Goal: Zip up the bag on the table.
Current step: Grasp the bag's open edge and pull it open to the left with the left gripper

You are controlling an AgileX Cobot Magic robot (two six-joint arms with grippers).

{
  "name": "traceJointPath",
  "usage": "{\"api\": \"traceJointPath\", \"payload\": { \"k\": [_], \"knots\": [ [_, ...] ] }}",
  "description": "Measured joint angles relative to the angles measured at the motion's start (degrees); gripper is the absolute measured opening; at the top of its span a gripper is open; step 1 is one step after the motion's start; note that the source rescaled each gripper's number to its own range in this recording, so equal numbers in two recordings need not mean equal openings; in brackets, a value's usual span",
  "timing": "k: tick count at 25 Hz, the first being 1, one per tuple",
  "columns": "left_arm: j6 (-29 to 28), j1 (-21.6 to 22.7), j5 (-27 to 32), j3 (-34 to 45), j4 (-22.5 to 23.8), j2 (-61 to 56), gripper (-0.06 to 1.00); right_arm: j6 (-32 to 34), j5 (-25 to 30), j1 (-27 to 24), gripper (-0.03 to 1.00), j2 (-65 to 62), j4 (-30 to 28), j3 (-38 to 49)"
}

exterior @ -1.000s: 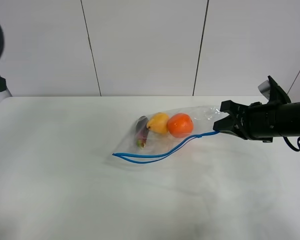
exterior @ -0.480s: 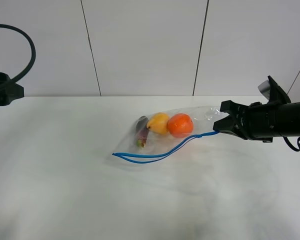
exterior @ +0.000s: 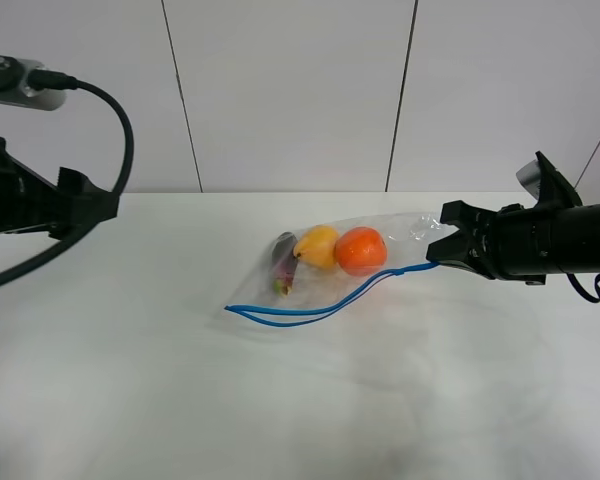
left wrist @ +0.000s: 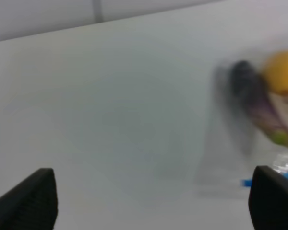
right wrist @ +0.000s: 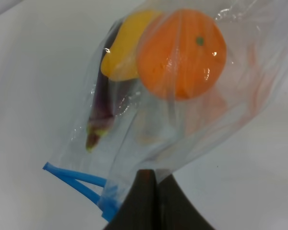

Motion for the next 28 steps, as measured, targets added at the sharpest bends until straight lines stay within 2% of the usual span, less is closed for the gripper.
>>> {"api": "traceJointPath", "payload": {
  "k": [9, 12, 15, 21, 28],
  "knots": [
    [0.16, -20.49, -0.73, 0.00, 0.00, 0.00, 0.89, 0.00, -0.95, 0.00, 0.00, 0.00, -0.08, 0.00],
    [0.17, -24.89, -2.55, 0.00, 0.00, 0.11, 0.89, -0.05, -1.21, 0.00, 0.00, 0.00, -0.20, 0.00],
    [0.28, -26.90, -4.87, 0.00, 0.00, 1.03, 0.89, -0.05, -1.23, 0.00, 0.00, 0.00, -0.23, 0.00],
    [0.23, -27.21, -7.14, 0.00, 0.00, 5.31, 0.89, -0.11, -1.28, 0.00, 0.00, 0.00, -0.41, 0.00],
    [0.23, -27.21, -15.79, 0.00, 0.00, 13.62, 0.89, -0.15, -1.28, 0.00, 0.00, 0.00, -0.41, 0.00]
  ]
}}
